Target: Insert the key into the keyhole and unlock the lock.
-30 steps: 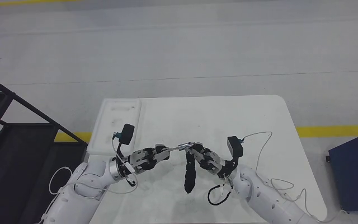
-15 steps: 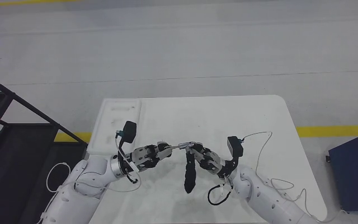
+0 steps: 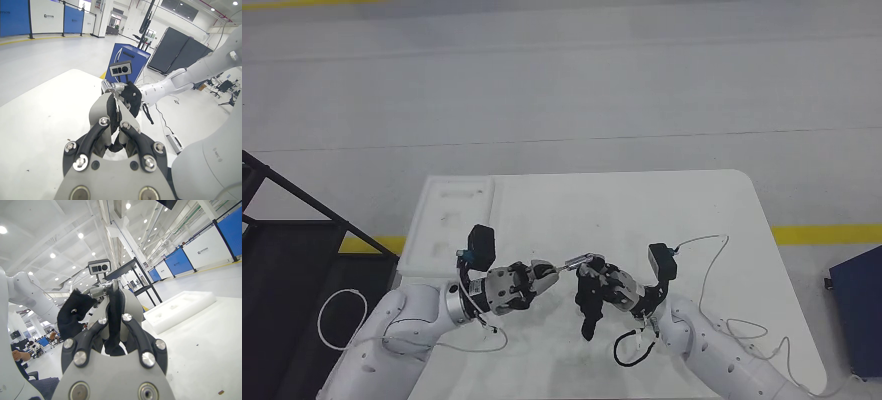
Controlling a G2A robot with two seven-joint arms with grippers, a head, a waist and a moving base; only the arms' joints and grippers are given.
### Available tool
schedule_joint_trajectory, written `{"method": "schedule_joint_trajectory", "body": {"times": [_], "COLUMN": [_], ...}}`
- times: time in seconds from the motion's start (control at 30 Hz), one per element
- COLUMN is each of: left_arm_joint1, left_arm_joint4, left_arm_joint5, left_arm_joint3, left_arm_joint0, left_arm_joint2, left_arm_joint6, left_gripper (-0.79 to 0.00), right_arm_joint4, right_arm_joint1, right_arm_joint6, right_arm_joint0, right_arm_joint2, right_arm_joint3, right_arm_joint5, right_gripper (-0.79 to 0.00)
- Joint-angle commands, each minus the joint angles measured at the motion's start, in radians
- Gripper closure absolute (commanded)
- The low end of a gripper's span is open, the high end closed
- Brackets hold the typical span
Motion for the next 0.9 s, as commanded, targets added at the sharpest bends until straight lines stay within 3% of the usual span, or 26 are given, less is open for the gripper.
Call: {"method": "schedule_joint_trajectory", "body": {"times": [0.0,0.33,0.63,0.87], "left_arm_joint1": [-0.004,-0.024,-0.022,-0.013], "left_arm_joint4": [0.090,0.519,1.004,1.204], "left_arm_joint5": [-0.001,0.042,0.159,0.249], "left_arm_joint3": [-0.002,-0.051,-0.098,-0.079], "left_arm_joint0": [0.005,0.044,0.086,0.124], "left_arm_joint2": [-0.004,0.013,0.010,-0.007], "left_arm_joint6": [0.059,0.341,0.649,0.794], "left_gripper": [0.000,0.000,0.000,0.000], "right_arm_joint4": [0.000,0.000,0.000,0.000], "right_arm_joint1": [0.000,0.000,0.000,0.000], "right_arm_joint6": [0.000,0.000,0.000,0.000], "right_arm_joint0": [0.000,0.000,0.000,0.000], "right_arm_joint2": [0.000,0.000,0.000,0.000], "right_arm_joint3": [0.000,0.000,0.000,0.000], "right_arm_joint5": [0.000,0.000,0.000,0.000], "right_gripper": [0.000,0.000,0.000,0.000]}}
